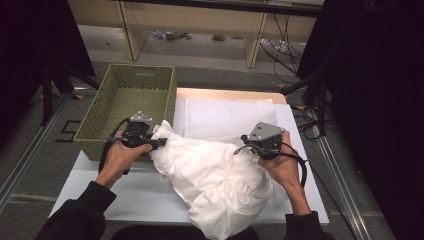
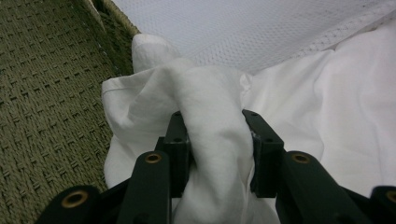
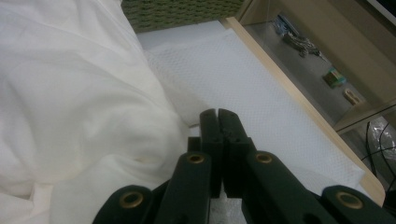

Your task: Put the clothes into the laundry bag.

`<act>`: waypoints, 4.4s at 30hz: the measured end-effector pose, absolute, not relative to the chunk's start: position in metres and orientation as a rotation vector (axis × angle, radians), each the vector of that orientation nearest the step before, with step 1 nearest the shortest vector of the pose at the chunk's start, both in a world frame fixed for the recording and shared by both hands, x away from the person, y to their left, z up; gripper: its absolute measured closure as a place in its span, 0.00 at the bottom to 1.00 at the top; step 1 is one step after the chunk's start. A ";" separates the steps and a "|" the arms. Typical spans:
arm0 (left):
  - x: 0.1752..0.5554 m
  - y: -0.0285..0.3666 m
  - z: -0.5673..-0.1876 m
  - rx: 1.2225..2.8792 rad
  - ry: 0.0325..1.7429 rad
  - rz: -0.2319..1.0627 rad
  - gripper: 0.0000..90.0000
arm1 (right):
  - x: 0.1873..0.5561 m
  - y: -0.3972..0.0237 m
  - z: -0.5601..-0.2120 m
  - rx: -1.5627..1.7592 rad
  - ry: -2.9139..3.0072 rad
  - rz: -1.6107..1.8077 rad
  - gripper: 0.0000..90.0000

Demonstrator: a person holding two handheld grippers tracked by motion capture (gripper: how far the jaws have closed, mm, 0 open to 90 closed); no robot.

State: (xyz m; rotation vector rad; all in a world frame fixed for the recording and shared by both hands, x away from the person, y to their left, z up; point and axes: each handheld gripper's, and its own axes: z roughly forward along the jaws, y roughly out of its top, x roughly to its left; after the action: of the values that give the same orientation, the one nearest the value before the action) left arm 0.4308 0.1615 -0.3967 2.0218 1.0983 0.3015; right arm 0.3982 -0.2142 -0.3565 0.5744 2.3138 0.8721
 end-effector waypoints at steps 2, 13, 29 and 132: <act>0.430 0.162 -0.397 1.982 1.112 0.306 0.74 | 0.399 -0.215 -0.357 0.555 2.320 0.872 1.00; 0.419 0.165 -0.385 1.930 1.036 0.313 0.94 | 0.401 -0.216 -0.359 0.567 2.318 0.868 1.00; 0.347 0.061 -0.373 1.855 0.671 -0.100 0.95 | 0.401 -0.222 -0.355 0.585 2.297 0.886 1.00; 0.409 0.038 -0.433 2.118 0.784 0.108 0.18 | 0.369 -0.222 -0.346 0.536 2.322 0.974 1.00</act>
State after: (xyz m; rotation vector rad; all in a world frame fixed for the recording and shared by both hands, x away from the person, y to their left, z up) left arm 0.4093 0.0380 -0.4325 2.1185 0.7841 0.1084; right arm 0.3693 -0.2225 -0.3456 0.5365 2.3221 0.9735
